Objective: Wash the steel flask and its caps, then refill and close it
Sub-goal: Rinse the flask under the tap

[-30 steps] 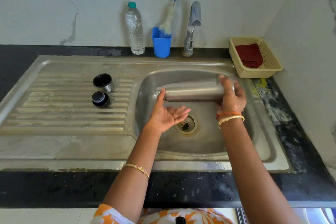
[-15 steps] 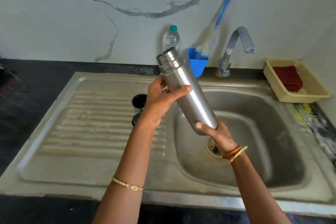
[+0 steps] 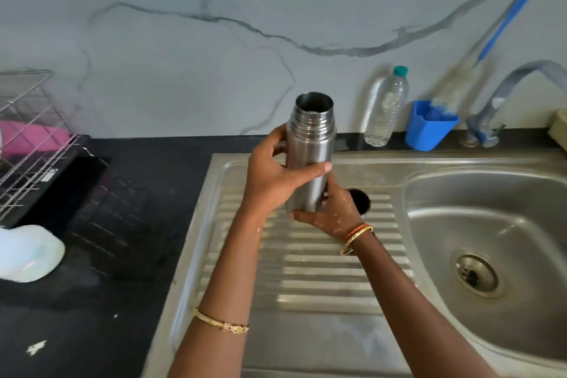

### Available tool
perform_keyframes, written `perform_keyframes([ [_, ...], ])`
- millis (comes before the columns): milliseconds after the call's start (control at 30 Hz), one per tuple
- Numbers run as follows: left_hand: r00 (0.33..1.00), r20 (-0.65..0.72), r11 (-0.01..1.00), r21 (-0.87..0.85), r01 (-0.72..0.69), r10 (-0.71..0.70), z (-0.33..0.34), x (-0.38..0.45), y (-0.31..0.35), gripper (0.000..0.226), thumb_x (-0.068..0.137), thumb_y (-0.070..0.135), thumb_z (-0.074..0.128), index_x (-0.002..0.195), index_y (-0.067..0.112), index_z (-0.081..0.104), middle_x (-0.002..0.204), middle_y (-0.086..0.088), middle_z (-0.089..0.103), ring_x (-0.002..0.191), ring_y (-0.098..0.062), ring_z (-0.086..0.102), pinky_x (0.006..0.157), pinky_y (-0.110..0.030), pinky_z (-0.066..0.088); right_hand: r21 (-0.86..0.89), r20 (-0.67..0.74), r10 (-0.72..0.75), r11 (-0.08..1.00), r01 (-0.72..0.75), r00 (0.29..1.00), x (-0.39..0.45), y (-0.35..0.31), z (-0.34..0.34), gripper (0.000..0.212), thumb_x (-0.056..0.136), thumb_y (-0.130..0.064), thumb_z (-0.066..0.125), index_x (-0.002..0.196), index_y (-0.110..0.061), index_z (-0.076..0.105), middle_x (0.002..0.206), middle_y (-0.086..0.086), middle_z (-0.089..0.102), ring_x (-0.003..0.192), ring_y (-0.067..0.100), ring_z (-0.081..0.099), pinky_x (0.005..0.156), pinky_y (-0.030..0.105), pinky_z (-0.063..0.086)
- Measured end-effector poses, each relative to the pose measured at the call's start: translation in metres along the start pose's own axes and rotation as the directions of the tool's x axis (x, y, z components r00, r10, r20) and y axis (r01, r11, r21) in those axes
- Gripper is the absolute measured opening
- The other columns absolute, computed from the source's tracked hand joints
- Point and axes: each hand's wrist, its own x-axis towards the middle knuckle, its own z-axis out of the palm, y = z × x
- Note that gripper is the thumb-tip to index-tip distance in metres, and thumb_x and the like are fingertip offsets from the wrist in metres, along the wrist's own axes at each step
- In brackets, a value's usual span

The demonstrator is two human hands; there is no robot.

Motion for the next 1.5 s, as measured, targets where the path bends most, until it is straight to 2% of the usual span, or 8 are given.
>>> perform_keyframes([
  [167, 0.998, -0.035, 0.999, 0.014, 0.043, -0.042, -0.018, 0.002, -0.046, 0.069, 0.056, 0.029, 0.094, 0.115, 0.035, 0.06, 0.111, 0.02, 0.066, 0.102, 0.008, 0.058, 0.089, -0.041, 0.056, -0.028, 0.009, 0.115, 0.993, -0.115, 0.993, 0.016, 0.011, 0.042, 0.069, 0.061, -0.019, 0.087, 0.116, -0.009, 0.046, 0.102, 0.006, 0.067, 0.091, 0.026, 0.065, 0.079, 0.043, 0.054],
  [467, 0.999, -0.022, 0.999, -0.007, 0.038, -0.038, -0.021, 0.004, -0.075, 0.07, 0.06, 0.025, 0.092, 0.118, 0.034, 0.055, 0.115, 0.018, 0.063, 0.103, 0.01, 0.055, 0.081, -0.015, 0.051, -0.023, 0.013, 0.182, 0.983, -0.181, 0.983, 0.017, 0.023, 0.062, 0.073, 0.059, -0.018, 0.089, 0.118, -0.013, 0.046, 0.102, 0.0, 0.064, 0.093, 0.022, 0.064, 0.08, 0.037, 0.054],
  [1000, 0.989, -0.05, 0.99, -0.006, 0.138, -0.138, -0.011, -0.013, -0.086, 0.085, 0.064, 0.031, 0.09, 0.133, 0.028, 0.04, 0.128, 0.011, 0.049, 0.119, 0.002, 0.047, 0.095, -0.019, 0.044, -0.081, 0.187, 0.24, 0.97, -0.229, 0.953, 0.019, 0.025, 0.052, 0.085, 0.063, -0.023, 0.087, 0.13, -0.015, 0.034, 0.119, 0.006, 0.061, 0.106, 0.026, 0.062, 0.09, 0.048, 0.052],
  [1133, 0.95, -0.113, 0.942, 0.136, 0.306, -0.292, -0.01, -0.035, -0.081, 0.113, 0.061, 0.052, 0.086, 0.149, 0.021, 0.023, 0.149, -0.002, 0.029, 0.137, -0.019, 0.032, 0.113, -0.044, 0.031, -0.163, 0.139, 0.226, 0.966, -0.203, 0.964, 0.0, 0.004, 0.029, 0.088, 0.073, -0.028, 0.08, 0.144, -0.011, 0.031, 0.135, 0.01, 0.052, 0.122, 0.024, 0.052, 0.102, 0.039, 0.044],
  [1233, 0.846, -0.172, 0.857, 0.022, 0.515, -0.504, -0.008, -0.062, -0.081, 0.098, 0.066, 0.047, 0.084, 0.144, 0.017, 0.033, 0.137, -0.001, 0.042, 0.125, -0.02, 0.047, 0.108, -0.05, 0.038, -0.119, -0.067, 0.167, 0.978, -0.174, 0.984, -0.023, -0.01, -0.007, 0.038, 0.079, -0.018, 0.075, 0.114, -0.011, 0.062, 0.108, 0.005, 0.068, 0.097, 0.012, 0.063, 0.089, 0.019, 0.049],
  [1333, 0.839, -0.096, 0.844, -0.086, 0.529, -0.536, 0.007, -0.091, -0.081, 0.049, 0.071, 0.033, 0.079, 0.113, 0.023, 0.055, 0.094, 0.008, 0.064, 0.078, 0.002, 0.063, 0.087, -0.028, 0.053, -0.145, -0.288, 0.199, 0.958, -0.249, 0.937, -0.048, 0.006, -0.045, 0.011, 0.079, -0.012, 0.072, 0.088, -0.015, 0.067, 0.084, 0.005, 0.07, 0.075, 0.015, 0.064, 0.066, 0.01, 0.044],
  [1400, 0.874, 0.016, 0.873, -0.034, 0.486, -0.486, 0.026, -0.103, -0.084, 0.02, 0.082, 0.017, 0.073, 0.098, 0.019, 0.062, 0.08, 0.005, 0.064, 0.064, 0.0, 0.061, 0.063, -0.012, 0.048, -0.245, -0.26, 0.309, 0.895, -0.372, 0.915, -0.061, 0.033, -0.055, 0.024, 0.075, -0.022, 0.077, 0.096, -0.015, 0.067, 0.092, 0.007, 0.067, 0.085, 0.02, 0.064, 0.074, 0.021, 0.046],
  [1500, 0.934, 0.135, 0.938, 0.155, 0.31, -0.331, 0.056, -0.116, -0.091, 0.018, 0.086, 0.012, 0.068, 0.101, 0.017, 0.062, 0.087, 0.008, 0.063, 0.074, -0.002, 0.059, 0.069, -0.014, 0.045, -0.295, -0.132, 0.38, 0.867, -0.402, 0.916, -0.077, 0.064, -0.042, 0.073, 0.063, -0.037, 0.086, 0.123, -0.013, 0.054, 0.12, 0.015, 0.057, 0.107, 0.029, 0.057, 0.095, 0.041, 0.047],
])
